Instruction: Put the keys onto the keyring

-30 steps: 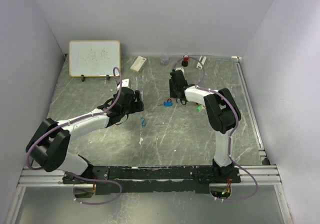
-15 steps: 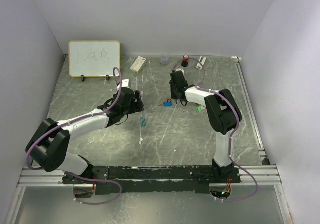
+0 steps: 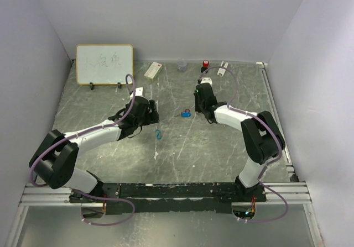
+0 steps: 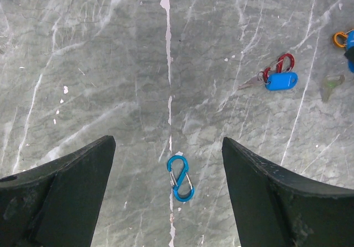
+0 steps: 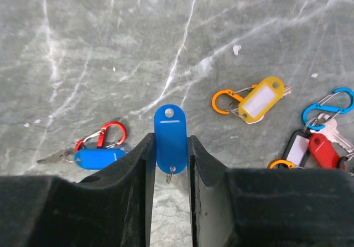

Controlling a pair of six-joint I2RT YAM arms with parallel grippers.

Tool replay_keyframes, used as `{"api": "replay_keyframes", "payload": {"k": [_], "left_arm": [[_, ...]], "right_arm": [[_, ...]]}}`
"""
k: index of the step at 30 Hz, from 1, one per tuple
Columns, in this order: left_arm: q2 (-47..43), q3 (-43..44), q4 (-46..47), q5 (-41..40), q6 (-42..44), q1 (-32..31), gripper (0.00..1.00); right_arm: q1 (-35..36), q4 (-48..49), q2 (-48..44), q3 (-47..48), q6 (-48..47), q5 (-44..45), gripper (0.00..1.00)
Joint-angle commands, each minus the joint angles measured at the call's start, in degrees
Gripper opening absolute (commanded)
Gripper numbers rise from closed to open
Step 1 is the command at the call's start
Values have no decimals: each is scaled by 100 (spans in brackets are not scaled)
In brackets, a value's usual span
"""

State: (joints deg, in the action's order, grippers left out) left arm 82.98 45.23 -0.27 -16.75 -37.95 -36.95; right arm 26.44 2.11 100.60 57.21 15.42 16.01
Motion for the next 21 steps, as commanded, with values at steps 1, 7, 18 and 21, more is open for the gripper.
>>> {"api": "replay_keyframes", "payload": {"k": [1,7,18,21], "left_arm": [[33,106,114,3,-12,30,89],[15,100,115,5,-12,30,89],[-233,-170,68,113,-66,18,85],[-337,-357,13,123,-151,-9,82]], "right_arm": [[19,501,-318,-196,-75,68,0],[28,545,-500,-294,-90,74,0],[66,1224,-1450,-851,35,-427,0],[139,1231,-1599,-863,74,-501,0]]}}
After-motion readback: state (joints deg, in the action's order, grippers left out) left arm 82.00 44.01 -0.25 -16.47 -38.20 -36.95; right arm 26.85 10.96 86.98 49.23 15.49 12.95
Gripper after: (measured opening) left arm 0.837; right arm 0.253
